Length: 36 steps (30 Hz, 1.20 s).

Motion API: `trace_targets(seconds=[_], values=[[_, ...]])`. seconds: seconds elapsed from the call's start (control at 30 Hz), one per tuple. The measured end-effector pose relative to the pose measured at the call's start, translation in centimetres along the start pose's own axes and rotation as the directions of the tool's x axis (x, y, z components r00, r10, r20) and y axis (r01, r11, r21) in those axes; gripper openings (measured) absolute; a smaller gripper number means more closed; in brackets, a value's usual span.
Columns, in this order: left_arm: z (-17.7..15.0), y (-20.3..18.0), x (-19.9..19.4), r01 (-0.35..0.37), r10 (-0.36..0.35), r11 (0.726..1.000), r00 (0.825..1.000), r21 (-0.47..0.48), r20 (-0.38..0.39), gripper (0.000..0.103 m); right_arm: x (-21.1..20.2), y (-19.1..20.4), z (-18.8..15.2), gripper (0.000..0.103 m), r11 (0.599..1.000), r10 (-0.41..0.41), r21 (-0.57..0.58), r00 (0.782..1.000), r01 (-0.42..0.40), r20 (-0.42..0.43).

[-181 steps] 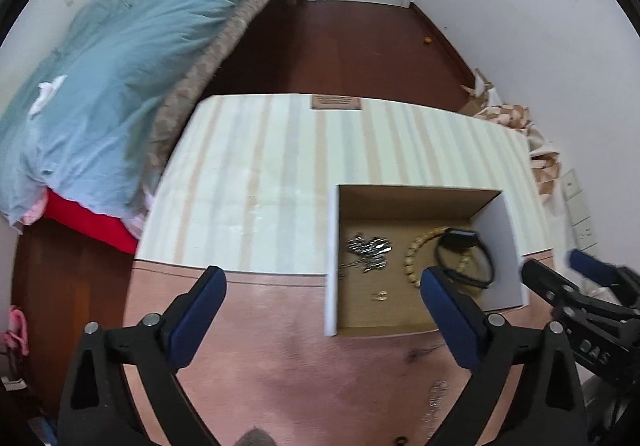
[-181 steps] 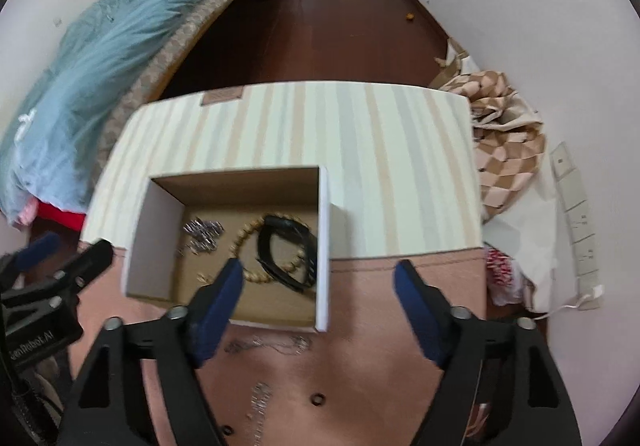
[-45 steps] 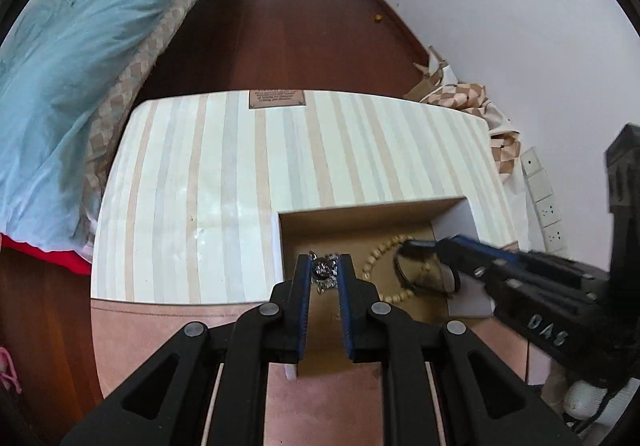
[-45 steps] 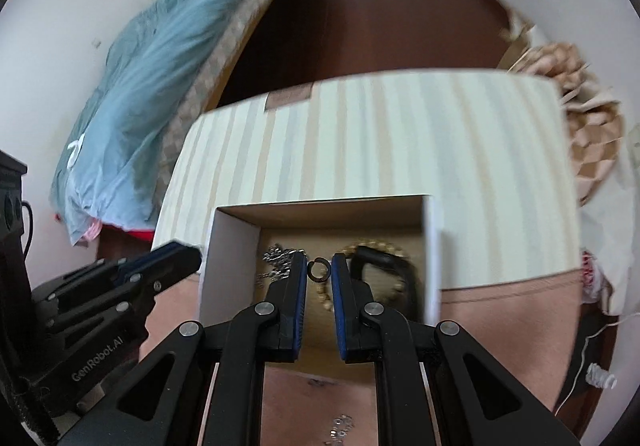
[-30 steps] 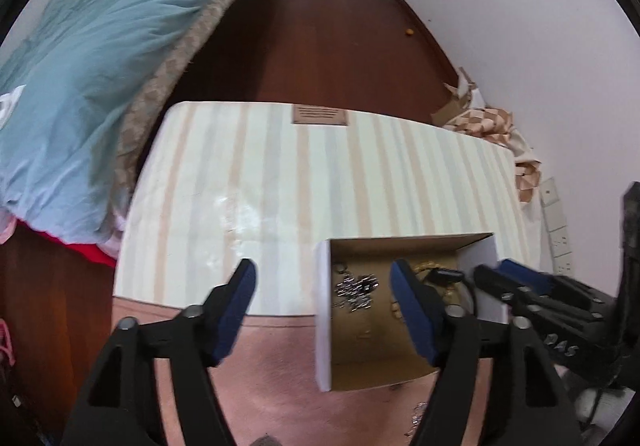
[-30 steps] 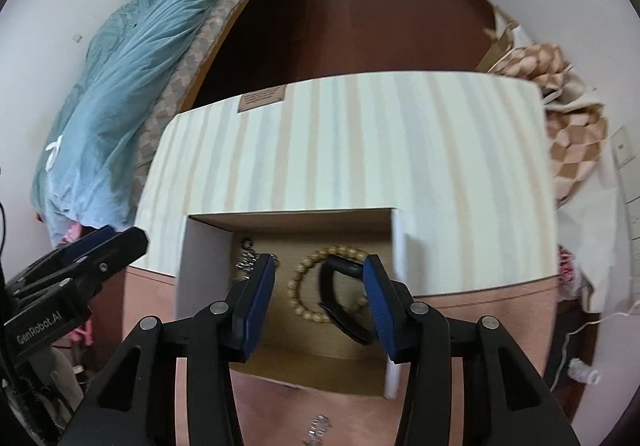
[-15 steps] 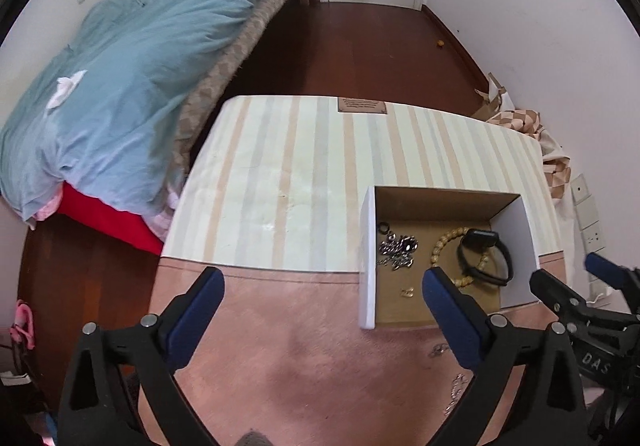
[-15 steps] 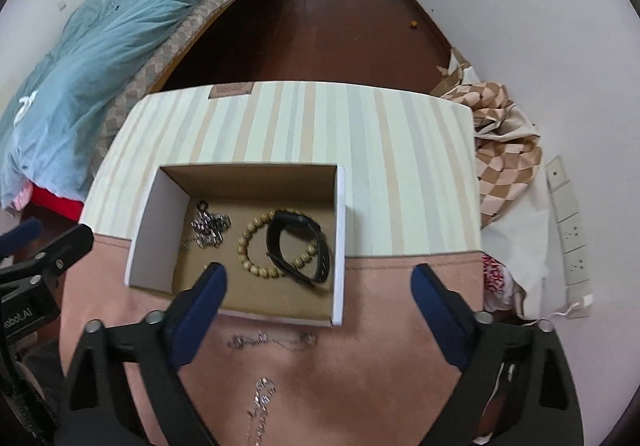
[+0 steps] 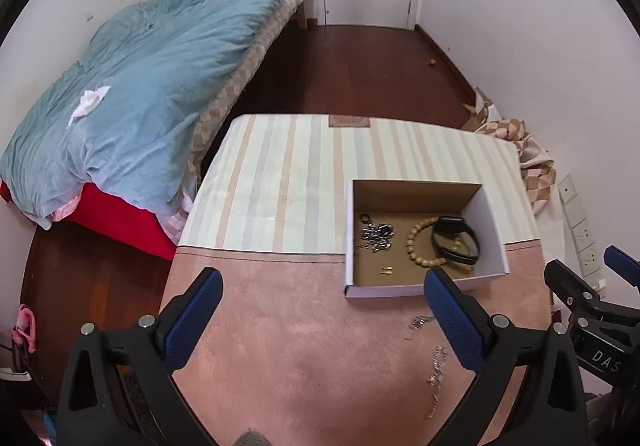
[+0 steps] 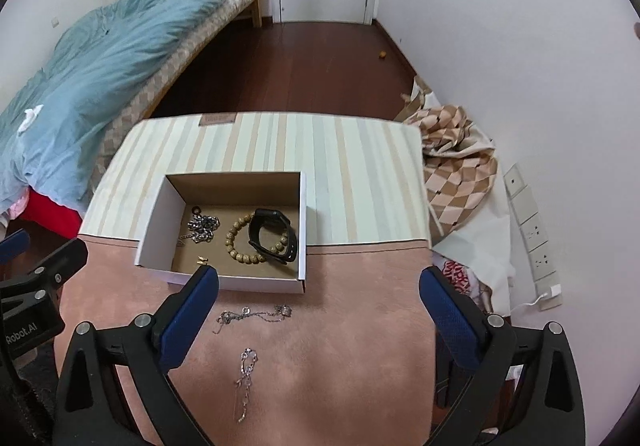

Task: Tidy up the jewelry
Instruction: 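Move both tools back over the remaining silver chains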

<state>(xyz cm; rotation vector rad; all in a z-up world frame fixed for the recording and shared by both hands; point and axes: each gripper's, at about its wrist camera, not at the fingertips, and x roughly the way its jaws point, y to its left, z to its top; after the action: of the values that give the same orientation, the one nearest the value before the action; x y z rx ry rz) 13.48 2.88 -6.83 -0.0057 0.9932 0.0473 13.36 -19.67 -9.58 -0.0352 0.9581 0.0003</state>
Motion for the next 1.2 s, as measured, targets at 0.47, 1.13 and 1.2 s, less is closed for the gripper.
trace_targets(seconds=[0.47, 1.13, 1.2], values=[[-1.5, -0.3, -4.2, 0.001, 0.001, 0.999, 0.999, -0.042, 0.042, 0.103, -4.6, -1.0, -2.0, 0.102, 0.998, 0.050, 0.029, 0.998, -0.051, 0.035], [-8.3, 1.5, 11.7, -0.171, 0.158, 0.985, 0.955, -0.030, -0.251, 0.103, 13.8, 1.1, -7.9, 0.049, 0.986, 0.158, 0.078, 0.981, -0.149, -0.117], [-8.4, 1.6, 11.9, -0.170, 0.157, 0.985, 0.954, -0.031, -0.254, 0.103, 14.4, 1.6, -7.9, 0.026, 0.991, 0.130, 0.055, 0.985, -0.125, -0.114]])
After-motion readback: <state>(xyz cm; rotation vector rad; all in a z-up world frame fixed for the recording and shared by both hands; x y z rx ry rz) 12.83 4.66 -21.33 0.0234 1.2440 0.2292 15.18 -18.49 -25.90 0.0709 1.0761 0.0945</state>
